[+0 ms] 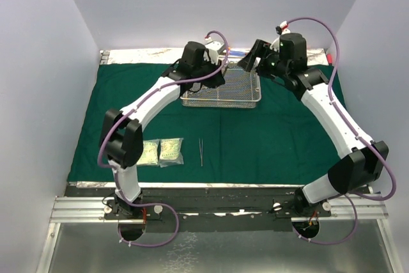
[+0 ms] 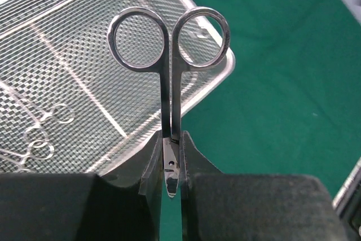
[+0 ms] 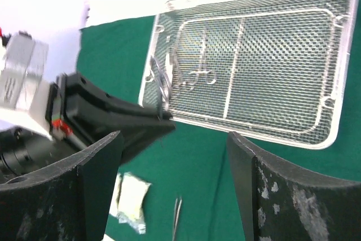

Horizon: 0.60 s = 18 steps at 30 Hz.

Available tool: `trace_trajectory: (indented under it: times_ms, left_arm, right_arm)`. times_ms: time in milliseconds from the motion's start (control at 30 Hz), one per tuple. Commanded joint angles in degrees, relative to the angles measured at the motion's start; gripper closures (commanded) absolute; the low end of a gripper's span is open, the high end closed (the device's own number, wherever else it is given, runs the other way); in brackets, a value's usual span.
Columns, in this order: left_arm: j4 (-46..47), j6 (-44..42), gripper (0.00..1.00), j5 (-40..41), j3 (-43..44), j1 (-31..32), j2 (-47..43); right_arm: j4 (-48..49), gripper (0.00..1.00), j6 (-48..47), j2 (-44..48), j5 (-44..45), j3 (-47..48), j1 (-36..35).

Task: Open and lay out the surgical kit
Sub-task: Place the medical item in the surgical kit.

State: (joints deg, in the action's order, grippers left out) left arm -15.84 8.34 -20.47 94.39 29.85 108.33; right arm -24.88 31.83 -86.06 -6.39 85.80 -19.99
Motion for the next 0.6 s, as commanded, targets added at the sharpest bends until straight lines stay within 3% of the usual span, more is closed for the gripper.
trace_trajectory:
  times_ms: [0, 100, 267, 567]
  left_arm:
    - [0.52, -2.3, 1.0, -4.35, -5.93, 3.36, -9.04]
    - [0.28, -4.61, 1.0, -4.28, -9.25, 4.86, -13.43]
    - [-0.13, -6.72, 1.0, -2.85, -12.09, 5.69, -18.29]
    - [-0.63, -8.04, 1.0, -2.49, -9.66, 6.4, -20.7]
  right_arm:
    - [-0.67, 0.21, -1.88, -0.58, -11.01, 4.43, -0.23]
    - [-1.84, 0.21, -4.73, -1.56, -17.97, 7.41, -0.23]
    - [-9.46, 0.26, -6.95, -3.31, -20.17, 11.27, -0.29]
    - [-11.78, 0.43, -7.96, -5.19, -28.79, 12.45, -0.23]
